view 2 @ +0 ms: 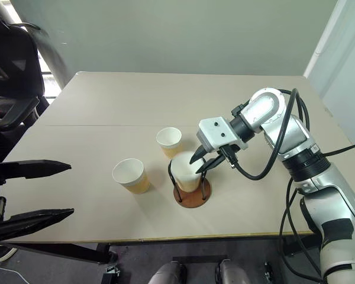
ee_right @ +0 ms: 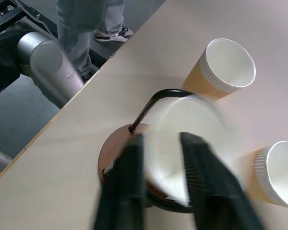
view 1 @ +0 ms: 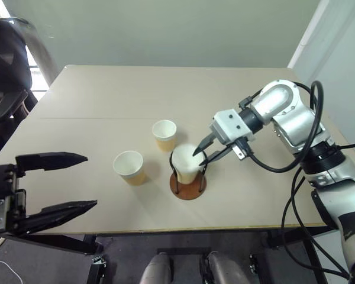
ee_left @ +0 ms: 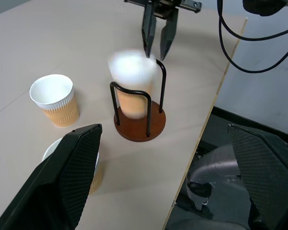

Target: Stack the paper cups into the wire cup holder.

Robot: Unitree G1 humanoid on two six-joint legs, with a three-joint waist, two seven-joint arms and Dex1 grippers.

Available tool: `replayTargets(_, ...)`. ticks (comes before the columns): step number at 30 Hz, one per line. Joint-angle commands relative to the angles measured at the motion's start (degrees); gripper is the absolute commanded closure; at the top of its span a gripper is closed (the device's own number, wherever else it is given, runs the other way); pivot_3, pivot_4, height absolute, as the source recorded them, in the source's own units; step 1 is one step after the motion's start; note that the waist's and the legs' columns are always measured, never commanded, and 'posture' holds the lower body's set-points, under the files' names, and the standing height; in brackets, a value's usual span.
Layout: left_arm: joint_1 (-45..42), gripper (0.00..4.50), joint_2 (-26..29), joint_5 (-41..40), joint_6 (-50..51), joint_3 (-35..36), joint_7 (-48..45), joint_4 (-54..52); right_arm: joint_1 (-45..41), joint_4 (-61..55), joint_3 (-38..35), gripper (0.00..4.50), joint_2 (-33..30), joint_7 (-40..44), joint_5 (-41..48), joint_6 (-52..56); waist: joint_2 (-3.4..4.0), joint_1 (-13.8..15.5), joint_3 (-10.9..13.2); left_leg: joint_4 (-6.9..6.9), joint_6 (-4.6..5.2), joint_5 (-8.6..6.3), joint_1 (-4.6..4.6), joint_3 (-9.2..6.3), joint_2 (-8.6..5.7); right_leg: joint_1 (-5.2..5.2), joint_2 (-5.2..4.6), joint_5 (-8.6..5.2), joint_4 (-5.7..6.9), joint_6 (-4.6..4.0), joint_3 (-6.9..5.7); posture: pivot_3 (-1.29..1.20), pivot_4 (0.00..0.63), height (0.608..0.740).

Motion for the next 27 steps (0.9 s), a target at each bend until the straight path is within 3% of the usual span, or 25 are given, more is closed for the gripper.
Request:
replayTargets(1, -0.12, 0.00, 0.54, 0.22, -0.82, 1.07, 0.15, 0.12, -0.79, -0.75, -0.81, 2.00, -0.03, 0.22, -0.41, -0.75, 0.00, 0.00, 0.00, 0.00, 0.00, 0.00, 0.00, 0.00, 0.00, 0.00, 0.00, 0.00, 0.00, 0.00, 0.00, 0.00, 0.150, 0.740)
replayTargets(7, 1.13, 0.00, 1.85, 4.68, -2.94, -1.14, -1.87, 1.27, -2.01, 1.26, -2.95, 0.02, -1.50, 0.22, -1.25, -1.34, 0.00, 0.02, 0.00, 0.00, 0.00, 0.00, 0.00, 0.00, 0.00, 0.00, 0.00, 0.00, 0.00, 0.00, 0.00, 0.00, 0.150, 0.740)
replayTargets(12, 4.46, 0.00, 5.84, 20.75, -14.09, -12.69, -3.43, 5.08, -3.12, 3.47, -11.33, 0.02, -8.35, 0.21, 4.19, 3.95, 0.10, 0.66, 0.06, 0.02, -0.02, -0.01, -0.05, -0.01, 0.00, -0.01, -0.01, 0.00, -0.03, 0.00, 0.01, 0.00, 0.150, 0.740)
replayTargets(14, 2.96, 0.00, 6.65, 23.11, -17.90, -17.69, -3.62, 7.08, -2.52, 3.03, -14.14, 0.02, -11.95, 0.22, 7.68, 7.51, 0.10, 0.88, 0.06, 0.02, -0.05, -0.03, -0.08, -0.01, -0.01, -0.02, -0.01, -0.01, -0.07, -0.01, 0.02, 0.00, 0.150, 0.740)
replayTargets(18, -4.73, 0.00, 9.26, 30.42, -28.58, -32.98, -1.76, 14.21, 1.15, 1.30, -20.24, 0.02, -19.17, 0.22, 9.97, 11.68, -0.02, 1.22, -0.01, -0.02, -0.24, -0.19, -0.06, -0.04, 0.00, -0.04, 0.00, -0.06, -0.01, -0.07, 0.00, 0.00, 0.150, 0.740)
replayTargets(27, -30.86, 0.00, 6.56, 37.98, -39.13, -60.80, -6.21, 24.79, 7.15, -8.67, -26.69, 0.02, -22.49, -2.46, 13.76, 19.90, 0.05, 0.90, 0.03, -0.07, -0.38, -0.24, -0.05, -0.03, -0.01, -0.12, 0.01, 0.05, 0.08, 0.08, -0.02, 0.00, 0.150, 0.740)
